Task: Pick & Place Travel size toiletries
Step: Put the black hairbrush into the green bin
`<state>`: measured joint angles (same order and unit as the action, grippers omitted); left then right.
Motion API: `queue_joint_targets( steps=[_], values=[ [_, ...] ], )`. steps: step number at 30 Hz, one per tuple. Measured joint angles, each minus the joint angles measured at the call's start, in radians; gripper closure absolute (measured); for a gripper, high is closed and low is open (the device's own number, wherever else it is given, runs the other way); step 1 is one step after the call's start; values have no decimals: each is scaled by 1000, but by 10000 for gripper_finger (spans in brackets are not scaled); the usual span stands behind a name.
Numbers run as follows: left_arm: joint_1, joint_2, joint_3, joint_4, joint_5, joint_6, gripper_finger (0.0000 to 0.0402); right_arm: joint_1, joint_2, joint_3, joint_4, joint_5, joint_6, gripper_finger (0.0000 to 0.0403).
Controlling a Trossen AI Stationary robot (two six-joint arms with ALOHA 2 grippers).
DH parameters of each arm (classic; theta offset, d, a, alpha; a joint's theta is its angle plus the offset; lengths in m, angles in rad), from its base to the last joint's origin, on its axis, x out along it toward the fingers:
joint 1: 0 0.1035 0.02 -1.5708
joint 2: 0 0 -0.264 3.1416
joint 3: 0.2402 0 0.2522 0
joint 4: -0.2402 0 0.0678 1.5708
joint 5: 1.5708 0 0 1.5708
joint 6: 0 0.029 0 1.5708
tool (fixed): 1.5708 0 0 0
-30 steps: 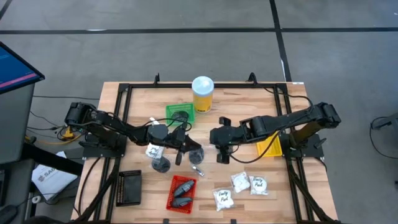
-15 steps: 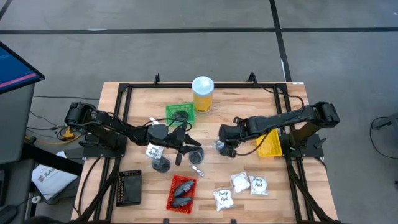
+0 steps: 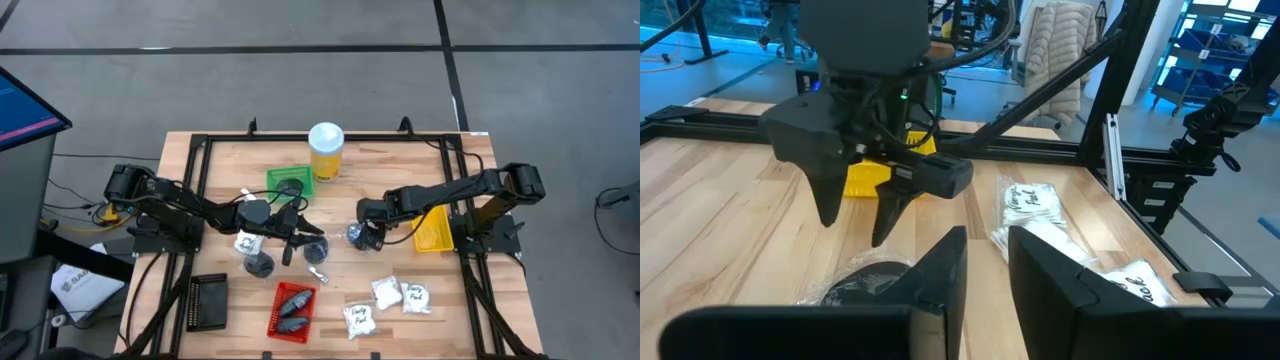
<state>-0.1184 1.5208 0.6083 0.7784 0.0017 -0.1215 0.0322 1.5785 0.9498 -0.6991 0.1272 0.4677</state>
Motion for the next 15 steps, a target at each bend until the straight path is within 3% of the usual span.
queue_joint_targets(
  steps=[15],
  values=[
    [0, 0, 0, 0, 0, 0, 332, 1, 0, -105, 108, -50, 24, 148]
  ],
)
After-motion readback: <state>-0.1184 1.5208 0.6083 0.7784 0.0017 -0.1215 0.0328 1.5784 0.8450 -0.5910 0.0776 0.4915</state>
